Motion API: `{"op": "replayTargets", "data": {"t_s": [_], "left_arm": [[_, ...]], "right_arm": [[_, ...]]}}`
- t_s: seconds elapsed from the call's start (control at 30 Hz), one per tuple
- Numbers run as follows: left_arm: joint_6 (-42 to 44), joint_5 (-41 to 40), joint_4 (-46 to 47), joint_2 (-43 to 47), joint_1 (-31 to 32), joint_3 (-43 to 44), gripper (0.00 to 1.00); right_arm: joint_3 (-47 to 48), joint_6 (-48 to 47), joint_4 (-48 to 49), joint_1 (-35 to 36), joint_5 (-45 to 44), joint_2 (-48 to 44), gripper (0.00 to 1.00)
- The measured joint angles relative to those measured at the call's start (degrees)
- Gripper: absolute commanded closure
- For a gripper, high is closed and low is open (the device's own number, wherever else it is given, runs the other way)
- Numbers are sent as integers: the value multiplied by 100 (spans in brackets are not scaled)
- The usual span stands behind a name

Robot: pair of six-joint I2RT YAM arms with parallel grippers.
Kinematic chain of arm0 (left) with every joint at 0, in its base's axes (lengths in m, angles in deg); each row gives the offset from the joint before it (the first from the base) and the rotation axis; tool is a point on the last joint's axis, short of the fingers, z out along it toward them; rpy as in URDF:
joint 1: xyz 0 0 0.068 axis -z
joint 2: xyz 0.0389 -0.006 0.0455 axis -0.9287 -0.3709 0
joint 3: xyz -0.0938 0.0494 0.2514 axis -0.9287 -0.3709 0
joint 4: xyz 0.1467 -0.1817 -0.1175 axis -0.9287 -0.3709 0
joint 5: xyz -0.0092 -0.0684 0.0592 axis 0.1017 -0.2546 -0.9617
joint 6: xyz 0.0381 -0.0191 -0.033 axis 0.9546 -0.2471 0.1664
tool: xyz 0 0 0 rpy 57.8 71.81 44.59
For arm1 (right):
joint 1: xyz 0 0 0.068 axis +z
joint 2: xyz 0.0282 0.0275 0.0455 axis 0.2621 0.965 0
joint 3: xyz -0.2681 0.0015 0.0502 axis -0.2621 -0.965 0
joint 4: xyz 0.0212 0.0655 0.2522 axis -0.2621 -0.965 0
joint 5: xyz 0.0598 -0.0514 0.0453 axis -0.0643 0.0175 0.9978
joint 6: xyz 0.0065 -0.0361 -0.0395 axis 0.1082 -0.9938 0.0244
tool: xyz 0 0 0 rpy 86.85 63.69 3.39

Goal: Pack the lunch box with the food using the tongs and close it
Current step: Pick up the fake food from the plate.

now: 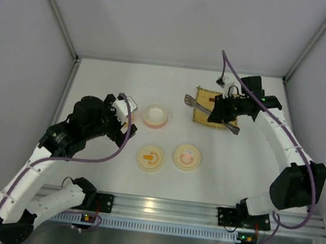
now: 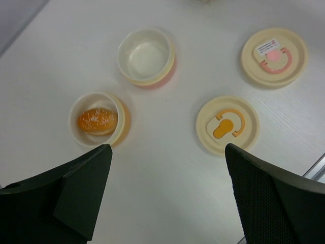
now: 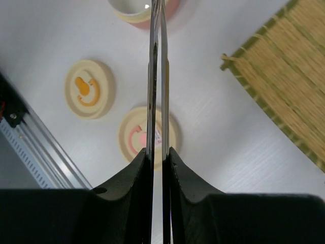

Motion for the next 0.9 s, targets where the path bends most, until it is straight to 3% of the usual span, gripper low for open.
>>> {"op": "replayTargets", "data": {"t_s": [0.1,0.27,0.53,0.9], "left_arm": [[-332,101,-173,-197,-608,-162,2],[-404,1283,-396,-761,-1853,-273,2],[-337,2603,-553,-1473,-2693,-273,2],[-756,2782,-208,-1325,-4166,-540,2]], "right_arm": [[37,-249,-214,-400,-271,-76,77],[592,-1014,-693,-946,-603,-72,75],[1410,-1917,-1110,-1565,-931,295,74],[59,-1224,-1121,-2116,-1606,382,72]]}}
